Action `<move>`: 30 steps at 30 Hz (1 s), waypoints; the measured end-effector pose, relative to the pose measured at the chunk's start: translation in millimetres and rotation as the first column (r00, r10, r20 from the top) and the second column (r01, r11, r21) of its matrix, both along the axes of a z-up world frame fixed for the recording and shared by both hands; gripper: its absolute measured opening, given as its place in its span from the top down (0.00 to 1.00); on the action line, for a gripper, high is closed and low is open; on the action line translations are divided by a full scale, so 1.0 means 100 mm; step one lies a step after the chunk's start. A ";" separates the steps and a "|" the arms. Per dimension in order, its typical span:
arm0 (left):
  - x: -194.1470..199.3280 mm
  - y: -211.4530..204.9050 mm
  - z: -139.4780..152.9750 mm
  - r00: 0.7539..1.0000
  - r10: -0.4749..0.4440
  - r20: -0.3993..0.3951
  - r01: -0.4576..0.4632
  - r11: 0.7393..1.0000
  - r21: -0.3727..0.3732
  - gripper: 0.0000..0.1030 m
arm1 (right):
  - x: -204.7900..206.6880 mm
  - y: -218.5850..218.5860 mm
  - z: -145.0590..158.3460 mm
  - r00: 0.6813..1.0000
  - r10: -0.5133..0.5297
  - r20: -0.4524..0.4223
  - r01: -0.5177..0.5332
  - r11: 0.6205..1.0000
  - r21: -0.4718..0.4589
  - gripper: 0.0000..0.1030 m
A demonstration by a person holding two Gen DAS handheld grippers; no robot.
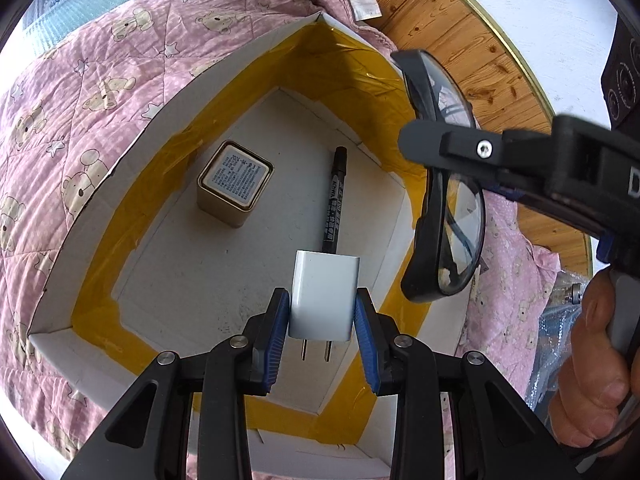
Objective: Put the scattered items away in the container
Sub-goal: 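Open both tools to drop the charger and glasses into the box, then move both tools back toward the remaining items on the quilt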
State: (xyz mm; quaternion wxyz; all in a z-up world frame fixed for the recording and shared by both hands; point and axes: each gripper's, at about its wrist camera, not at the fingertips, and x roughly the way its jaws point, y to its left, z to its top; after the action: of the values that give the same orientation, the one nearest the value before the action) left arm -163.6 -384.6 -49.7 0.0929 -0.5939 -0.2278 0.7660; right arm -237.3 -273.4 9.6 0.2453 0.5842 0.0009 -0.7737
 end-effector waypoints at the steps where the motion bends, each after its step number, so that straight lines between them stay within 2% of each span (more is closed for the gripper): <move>1: -0.02 0.00 -0.03 1.000 0.000 0.008 0.000 1.000 0.007 0.66 | -0.02 -0.02 0.00 1.000 0.004 -0.023 -0.004 1.000 0.009 0.60; 3: -0.06 -0.02 -0.10 0.999 0.019 0.029 -0.019 1.000 0.014 0.64 | -0.05 -0.05 -0.05 0.999 0.017 -0.039 -0.015 0.999 0.028 0.57; 11: -0.11 -0.07 -0.22 0.997 0.047 0.061 -0.049 0.998 0.036 0.64 | -0.01 0.11 -0.25 0.998 -0.019 0.053 0.020 1.000 -0.018 0.57; 16: -0.06 -0.10 -0.26 0.997 0.031 0.069 -0.034 0.999 0.038 0.64 | 0.04 0.27 -0.29 0.994 -0.059 0.092 0.063 0.997 -0.042 0.57; 30: 0.08 0.02 -0.01 1.000 -0.004 0.023 0.004 1.000 0.003 0.64 | 0.42 0.52 -0.15 0.988 -0.119 0.103 0.131 0.984 -0.119 0.57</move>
State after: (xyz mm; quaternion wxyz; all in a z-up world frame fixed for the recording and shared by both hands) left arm -155.5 -382.7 -50.9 0.0929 -0.6029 -0.2289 0.7586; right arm -195.0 -221.6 -5.2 0.2322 0.6026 -0.0961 -0.7574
